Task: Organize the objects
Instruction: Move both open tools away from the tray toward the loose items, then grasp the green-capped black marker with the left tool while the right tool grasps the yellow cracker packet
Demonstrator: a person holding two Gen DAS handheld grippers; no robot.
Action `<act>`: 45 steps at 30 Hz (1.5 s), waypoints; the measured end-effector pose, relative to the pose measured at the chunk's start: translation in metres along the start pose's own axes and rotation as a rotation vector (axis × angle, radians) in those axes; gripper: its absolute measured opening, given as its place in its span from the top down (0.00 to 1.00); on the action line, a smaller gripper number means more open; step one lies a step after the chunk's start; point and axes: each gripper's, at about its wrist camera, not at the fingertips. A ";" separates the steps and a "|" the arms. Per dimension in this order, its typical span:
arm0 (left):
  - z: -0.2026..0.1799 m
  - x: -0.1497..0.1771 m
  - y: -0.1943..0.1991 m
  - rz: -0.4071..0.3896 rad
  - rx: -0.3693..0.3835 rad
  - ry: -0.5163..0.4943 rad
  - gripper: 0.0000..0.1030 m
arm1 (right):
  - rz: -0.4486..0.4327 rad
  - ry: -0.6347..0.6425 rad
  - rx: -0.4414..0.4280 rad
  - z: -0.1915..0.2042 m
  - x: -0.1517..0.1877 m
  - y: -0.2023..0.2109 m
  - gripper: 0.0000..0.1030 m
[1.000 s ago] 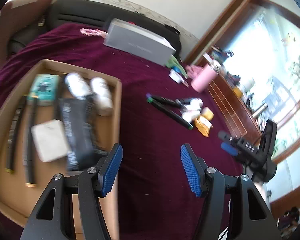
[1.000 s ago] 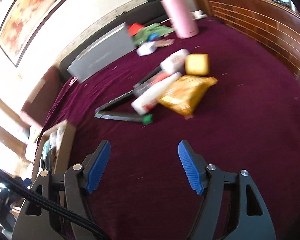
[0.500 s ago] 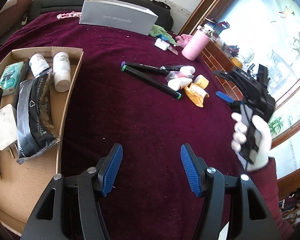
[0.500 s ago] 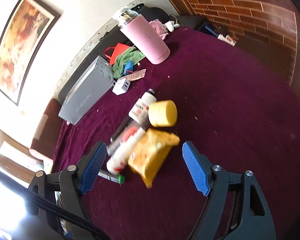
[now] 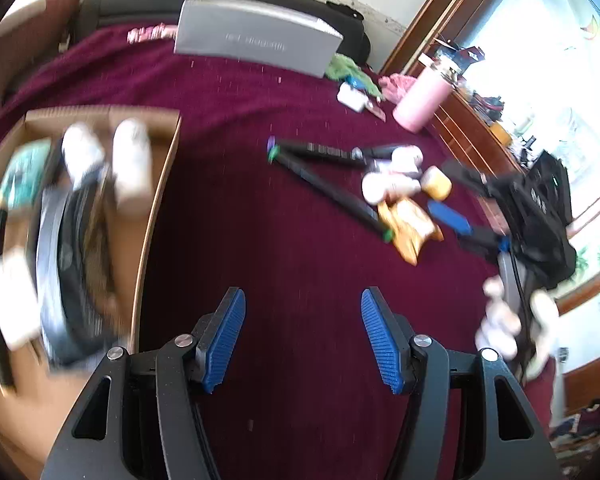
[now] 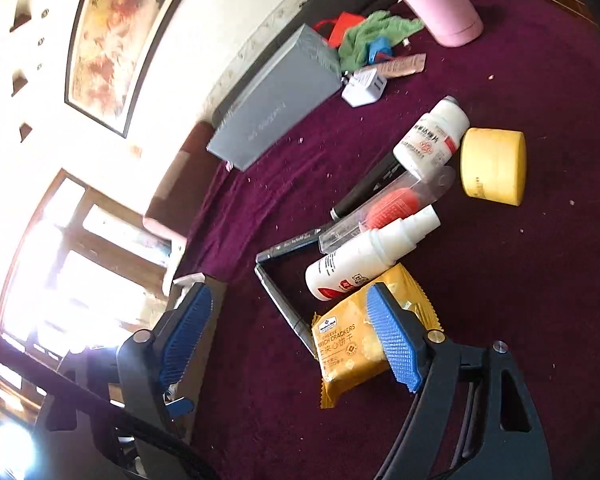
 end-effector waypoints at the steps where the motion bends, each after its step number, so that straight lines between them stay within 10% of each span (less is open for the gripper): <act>1: -0.004 -0.010 -0.003 -0.013 -0.012 0.006 0.47 | -0.009 -0.013 0.006 -0.003 0.001 0.002 0.22; 10: -0.046 -0.087 -0.074 -0.054 -0.232 0.034 0.48 | -0.115 -0.120 -0.007 -0.025 -0.001 0.030 0.21; 18: -0.064 -0.088 -0.120 -0.006 -0.444 -0.072 0.41 | -0.127 -0.144 -0.088 -0.026 -0.006 0.034 0.21; 31: -0.042 -0.050 -0.094 0.047 -0.337 -0.166 0.43 | -0.123 -0.149 -0.060 -0.025 -0.005 0.030 0.20; 36: -0.057 -0.047 -0.094 0.043 -0.287 -0.256 0.88 | -0.116 -0.152 -0.021 -0.027 -0.005 0.026 0.20; 45: -0.048 -0.023 -0.067 0.041 -0.223 -0.252 0.89 | -0.105 -0.154 0.040 -0.031 -0.005 0.022 0.20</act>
Point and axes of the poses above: each gripper's, at about its wrist camera, not at the fingertips, and y roughly against the way its jaws point, z to its left, x to its underside, and after that the axes turned 8 degrees about z, right-handed
